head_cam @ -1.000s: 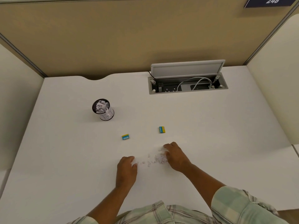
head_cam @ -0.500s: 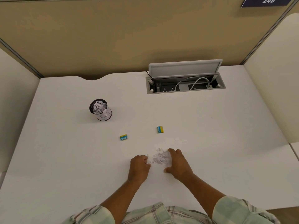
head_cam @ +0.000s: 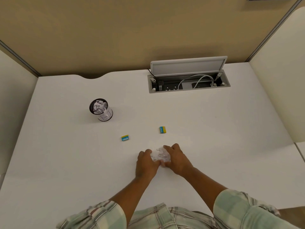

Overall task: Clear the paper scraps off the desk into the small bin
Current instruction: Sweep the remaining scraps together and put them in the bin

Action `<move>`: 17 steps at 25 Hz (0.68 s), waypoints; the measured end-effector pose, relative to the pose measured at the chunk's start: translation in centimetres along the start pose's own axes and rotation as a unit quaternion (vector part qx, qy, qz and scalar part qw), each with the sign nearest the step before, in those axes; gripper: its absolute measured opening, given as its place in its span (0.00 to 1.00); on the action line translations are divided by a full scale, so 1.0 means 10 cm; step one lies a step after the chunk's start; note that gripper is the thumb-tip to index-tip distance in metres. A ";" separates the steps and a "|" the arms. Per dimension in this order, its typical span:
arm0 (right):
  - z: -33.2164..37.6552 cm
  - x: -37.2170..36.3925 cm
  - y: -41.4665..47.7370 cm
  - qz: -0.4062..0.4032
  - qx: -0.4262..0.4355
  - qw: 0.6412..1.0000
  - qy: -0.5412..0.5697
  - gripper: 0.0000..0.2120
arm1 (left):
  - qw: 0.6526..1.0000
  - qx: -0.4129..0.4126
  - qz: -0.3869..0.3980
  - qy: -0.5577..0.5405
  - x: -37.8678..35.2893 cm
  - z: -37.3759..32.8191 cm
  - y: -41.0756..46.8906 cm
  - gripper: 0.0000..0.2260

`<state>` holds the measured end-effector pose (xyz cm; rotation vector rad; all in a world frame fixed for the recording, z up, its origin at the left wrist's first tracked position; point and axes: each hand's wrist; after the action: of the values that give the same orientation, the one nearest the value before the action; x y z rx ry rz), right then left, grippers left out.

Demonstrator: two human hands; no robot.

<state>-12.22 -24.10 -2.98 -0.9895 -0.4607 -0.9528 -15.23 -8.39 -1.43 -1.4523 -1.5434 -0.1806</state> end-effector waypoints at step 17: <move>0.19 -0.18 0.12 0.004 0.100 0.980 -0.175 0.08 | 0.999 -0.039 -0.005 0.027 -0.11 0.03 0.08 0.09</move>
<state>-12.02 -21.40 -3.94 -0.9761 -0.8302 -0.7096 -14.95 -8.75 -2.76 -1.4889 -1.5146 -0.2881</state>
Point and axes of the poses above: each hand's wrist, its own y-axis towards the middle knuckle, its own x-axis out of the back of the hand, z = x × y, and after that the axes turned 4 degrees about -z, right-handed
